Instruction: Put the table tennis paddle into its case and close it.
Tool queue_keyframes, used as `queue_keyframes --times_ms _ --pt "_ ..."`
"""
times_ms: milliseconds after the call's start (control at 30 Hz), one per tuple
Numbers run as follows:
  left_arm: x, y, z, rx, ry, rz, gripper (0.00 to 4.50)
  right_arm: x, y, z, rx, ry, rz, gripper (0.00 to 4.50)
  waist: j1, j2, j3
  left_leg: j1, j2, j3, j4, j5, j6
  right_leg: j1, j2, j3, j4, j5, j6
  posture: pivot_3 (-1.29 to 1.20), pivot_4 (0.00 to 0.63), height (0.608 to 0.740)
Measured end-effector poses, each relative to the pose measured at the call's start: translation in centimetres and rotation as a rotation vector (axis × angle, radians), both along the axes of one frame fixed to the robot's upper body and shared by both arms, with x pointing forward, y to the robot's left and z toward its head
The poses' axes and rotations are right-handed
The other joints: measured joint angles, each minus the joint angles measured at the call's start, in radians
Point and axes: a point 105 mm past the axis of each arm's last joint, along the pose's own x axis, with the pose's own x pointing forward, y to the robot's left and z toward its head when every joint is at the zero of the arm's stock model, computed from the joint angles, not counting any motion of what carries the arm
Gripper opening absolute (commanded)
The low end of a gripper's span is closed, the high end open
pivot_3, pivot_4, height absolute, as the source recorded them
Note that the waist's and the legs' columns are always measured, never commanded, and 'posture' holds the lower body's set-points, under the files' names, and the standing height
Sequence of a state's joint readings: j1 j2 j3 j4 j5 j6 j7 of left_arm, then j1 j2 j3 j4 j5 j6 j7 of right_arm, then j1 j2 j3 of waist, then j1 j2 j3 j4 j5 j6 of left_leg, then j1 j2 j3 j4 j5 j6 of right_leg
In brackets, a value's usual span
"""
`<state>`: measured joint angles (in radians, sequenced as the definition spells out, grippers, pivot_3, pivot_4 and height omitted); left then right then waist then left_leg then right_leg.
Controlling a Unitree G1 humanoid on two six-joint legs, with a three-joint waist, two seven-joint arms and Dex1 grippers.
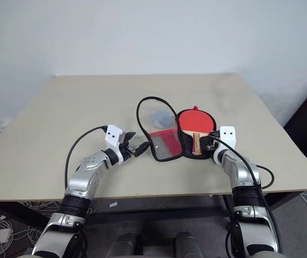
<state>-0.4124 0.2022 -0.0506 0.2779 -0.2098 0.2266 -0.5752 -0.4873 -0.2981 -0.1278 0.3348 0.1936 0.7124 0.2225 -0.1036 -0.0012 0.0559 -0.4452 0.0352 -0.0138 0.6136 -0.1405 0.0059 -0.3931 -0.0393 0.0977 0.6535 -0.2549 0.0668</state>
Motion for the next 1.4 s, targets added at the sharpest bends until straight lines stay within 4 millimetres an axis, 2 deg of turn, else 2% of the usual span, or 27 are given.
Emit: queue_keyframes --times_ms 67,233,433,867,1033,1300,1400 --pt "0.0 0.0 0.0 0.0 -0.002 0.0 4.5 -0.1 0.2 0.1 0.004 0.007 0.026 0.02 0.0 0.0 0.0 0.0 0.0 0.0 0.0 0.0 0.0 0.0 0.0 0.0 0.0 0.0 0.0 0.0 0.0 0.716" --pt "0.1 0.2 0.1 0.005 -0.005 0.003 4.5 -0.9 0.4 0.2 -0.009 0.029 0.105 0.02 0.002 -0.001 -0.001 0.0 0.0 0.0 -0.001 0.0 0.0 0.0 0.0 0.0 -0.001 0.0 0.0 0.0 0.0 0.716" --pt "0.8 1.6 0.9 0.013 -0.029 0.039 4.5 -2.5 0.1 0.6 -0.017 0.071 0.205 0.02 0.005 -0.002 -0.001 0.0 0.0 0.0 -0.005 0.0 0.0 0.001 0.0 -0.001 -0.008 -0.001 0.0 0.0 0.0 0.716" --pt "1.6 3.6 1.3 -0.001 -0.034 0.1 4.5 -7.2 -0.1 0.8 -0.012 0.145 0.407 0.02 0.038 -0.006 -0.003 -0.002 0.0 0.001 -0.006 -0.003 -0.003 0.001 0.0 -0.002 -0.013 -0.004 0.001 0.0 0.0 0.716" --pt "2.0 4.0 1.6 0.0 -0.047 0.111 4.5 -10.1 -0.8 1.0 0.02 0.202 0.49 0.02 0.057 -0.007 -0.003 -0.002 0.0 0.001 -0.004 -0.003 -0.003 0.002 -0.001 -0.002 -0.013 -0.004 0.001 0.0 0.0 0.716" --pt "2.0 4.0 1.3 0.001 -0.039 0.107 4.5 -13.4 -2.1 1.4 0.063 0.265 0.549 0.02 0.057 -0.008 -0.002 -0.002 0.0 0.001 -0.002 -0.003 -0.003 0.002 -0.002 -0.002 -0.013 -0.003 0.001 0.0 0.0 0.716" --pt "1.9 3.8 1.1 0.0 -0.033 0.104 4.5 -13.6 -2.0 1.4 0.062 0.264 0.561 0.02 0.056 -0.009 -0.002 -0.002 0.0 0.002 -0.001 -0.003 -0.003 0.002 -0.002 -0.002 -0.013 -0.003 0.001 0.0 0.0 0.716"
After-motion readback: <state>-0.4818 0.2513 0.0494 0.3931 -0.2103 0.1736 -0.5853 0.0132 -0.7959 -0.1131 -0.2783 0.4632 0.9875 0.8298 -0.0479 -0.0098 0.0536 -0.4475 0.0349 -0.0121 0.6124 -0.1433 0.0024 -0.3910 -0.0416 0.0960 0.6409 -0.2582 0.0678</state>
